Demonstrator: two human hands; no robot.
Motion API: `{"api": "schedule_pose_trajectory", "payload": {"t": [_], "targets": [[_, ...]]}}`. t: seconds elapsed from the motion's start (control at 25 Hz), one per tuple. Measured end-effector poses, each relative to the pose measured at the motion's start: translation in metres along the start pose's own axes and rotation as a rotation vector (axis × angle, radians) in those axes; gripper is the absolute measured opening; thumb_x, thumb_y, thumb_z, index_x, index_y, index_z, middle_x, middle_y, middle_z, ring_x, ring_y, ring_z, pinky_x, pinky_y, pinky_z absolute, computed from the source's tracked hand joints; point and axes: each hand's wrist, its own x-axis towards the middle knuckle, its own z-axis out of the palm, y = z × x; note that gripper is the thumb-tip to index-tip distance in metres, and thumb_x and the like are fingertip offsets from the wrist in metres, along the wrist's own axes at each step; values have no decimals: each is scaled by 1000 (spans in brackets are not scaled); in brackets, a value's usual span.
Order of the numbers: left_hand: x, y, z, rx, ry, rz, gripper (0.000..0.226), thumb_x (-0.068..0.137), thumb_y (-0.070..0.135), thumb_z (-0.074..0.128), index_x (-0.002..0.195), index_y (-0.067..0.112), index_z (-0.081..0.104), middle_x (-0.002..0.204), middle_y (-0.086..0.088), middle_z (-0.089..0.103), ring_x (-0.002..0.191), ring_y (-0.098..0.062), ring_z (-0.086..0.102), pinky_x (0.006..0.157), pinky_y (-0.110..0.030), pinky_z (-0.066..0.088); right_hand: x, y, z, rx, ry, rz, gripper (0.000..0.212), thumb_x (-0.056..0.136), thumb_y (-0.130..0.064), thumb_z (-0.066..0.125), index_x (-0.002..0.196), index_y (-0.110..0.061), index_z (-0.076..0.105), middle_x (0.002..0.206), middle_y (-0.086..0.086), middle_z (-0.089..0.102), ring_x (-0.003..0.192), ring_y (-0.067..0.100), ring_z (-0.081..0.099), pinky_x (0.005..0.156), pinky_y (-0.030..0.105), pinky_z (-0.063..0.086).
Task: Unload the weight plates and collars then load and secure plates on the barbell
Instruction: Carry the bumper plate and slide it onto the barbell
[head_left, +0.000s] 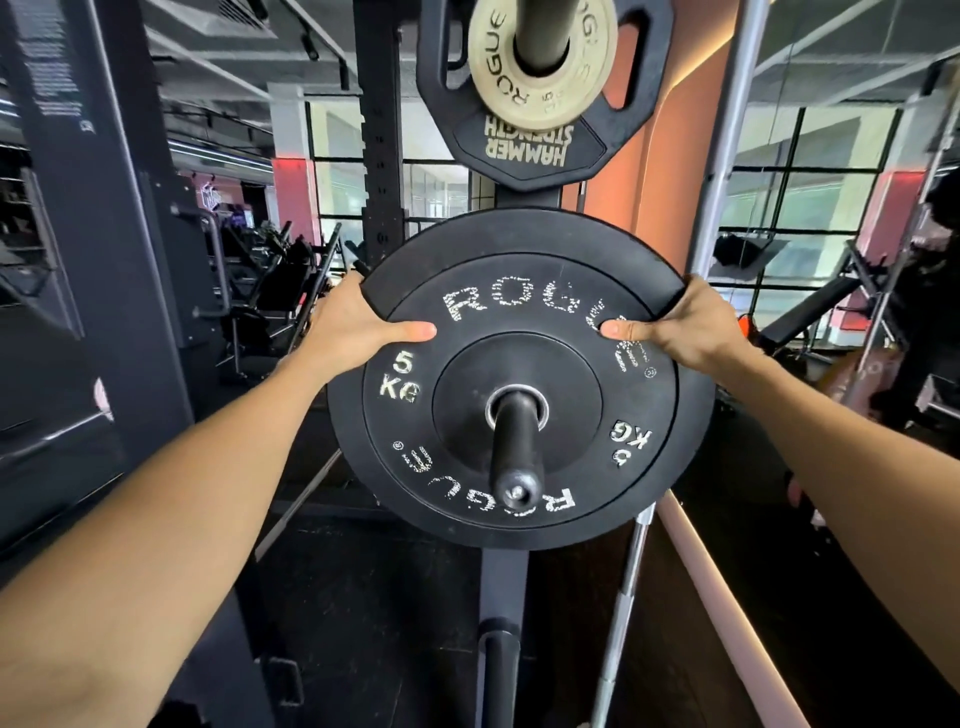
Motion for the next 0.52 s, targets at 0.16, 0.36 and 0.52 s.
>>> {"api": "schedule_pose_trajectory", "payload": {"t": [0.16, 0.36, 0.52], "targets": [[-30, 5, -14, -2, -1, 14, 81, 54, 46, 94, 119, 19, 55, 108, 10, 61, 100, -13, 58, 81, -31, 46, -46, -31, -11, -17, 29, -2, 100, 28, -69, 90, 113, -22, 67, 94, -16, 75, 93, 1, 69, 92, 28, 54], [-64, 16, -36, -26, -42, 44, 80, 55, 43, 95, 121, 20, 55, 110, 10, 63, 101, -13, 60, 84, -33, 48, -111, -59, -26, -4, 47, -29, 67, 41, -57, 93, 99, -28, 73, 90, -10, 76, 90, 8, 70, 87, 32, 56], [-90, 29, -56, -37, -79, 57, 76, 54, 43, 95, 117, 23, 58, 106, 12, 65, 97, -7, 62, 80, -30, 50, -144, -69, -36, 5, 61, 15, 92, 32, -62, 93, 110, -23, 67, 96, -10, 75, 91, 8, 71, 86, 33, 58]]}}
